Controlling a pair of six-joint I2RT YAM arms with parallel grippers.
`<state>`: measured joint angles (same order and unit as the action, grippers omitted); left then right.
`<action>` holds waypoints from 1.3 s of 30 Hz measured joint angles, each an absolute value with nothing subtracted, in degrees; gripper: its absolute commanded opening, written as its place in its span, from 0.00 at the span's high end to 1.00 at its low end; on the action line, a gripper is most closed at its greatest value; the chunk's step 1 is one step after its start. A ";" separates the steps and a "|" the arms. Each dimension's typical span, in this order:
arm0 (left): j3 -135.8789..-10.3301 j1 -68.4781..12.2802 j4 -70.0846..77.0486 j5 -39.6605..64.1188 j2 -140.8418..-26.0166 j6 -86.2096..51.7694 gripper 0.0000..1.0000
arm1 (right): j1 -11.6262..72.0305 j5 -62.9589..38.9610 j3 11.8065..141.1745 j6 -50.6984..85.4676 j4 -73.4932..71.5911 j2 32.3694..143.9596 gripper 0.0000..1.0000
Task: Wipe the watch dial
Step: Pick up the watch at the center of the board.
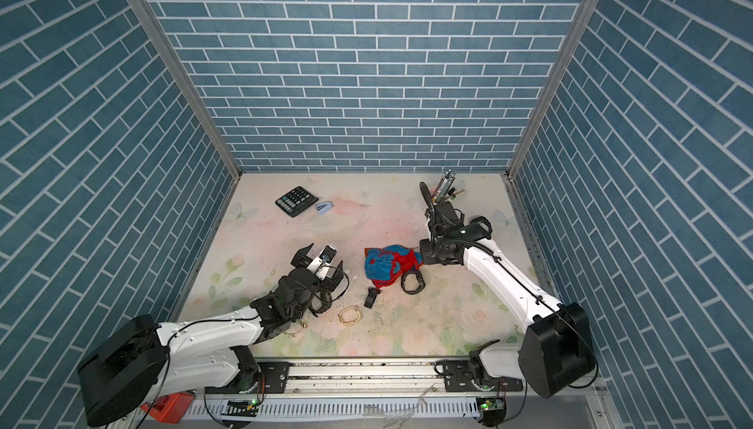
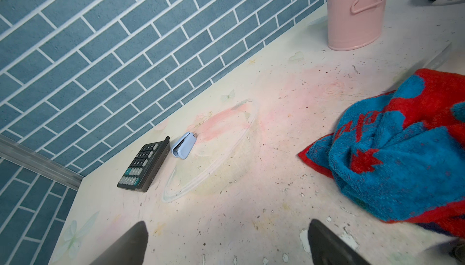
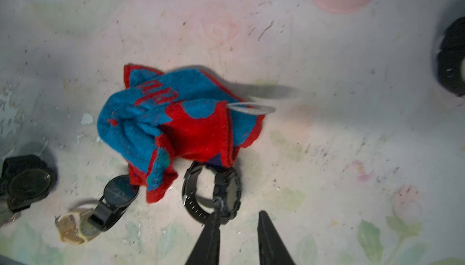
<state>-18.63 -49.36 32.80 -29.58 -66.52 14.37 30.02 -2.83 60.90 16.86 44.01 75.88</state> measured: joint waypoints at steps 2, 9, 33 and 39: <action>-18.65 -49.36 32.80 -29.58 -66.61 14.39 0.00 | 33.41 -3.01 60.90 18.26 45.15 75.88 0.69; -18.72 -49.36 32.03 -29.34 -66.37 14.33 0.00 | 44.31 -6.42 60.36 21.67 43.29 76.84 0.61; -20.47 -49.36 26.52 -22.15 -63.09 12.29 0.00 | 50.52 -9.67 45.54 32.75 29.19 76.82 0.35; -20.88 -49.36 25.93 -22.20 -64.45 12.29 0.01 | 50.52 -1.10 48.93 32.36 33.87 78.37 0.38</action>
<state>-20.88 -49.36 25.93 -22.20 -64.45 12.29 50.52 -1.10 48.93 32.36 33.87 78.37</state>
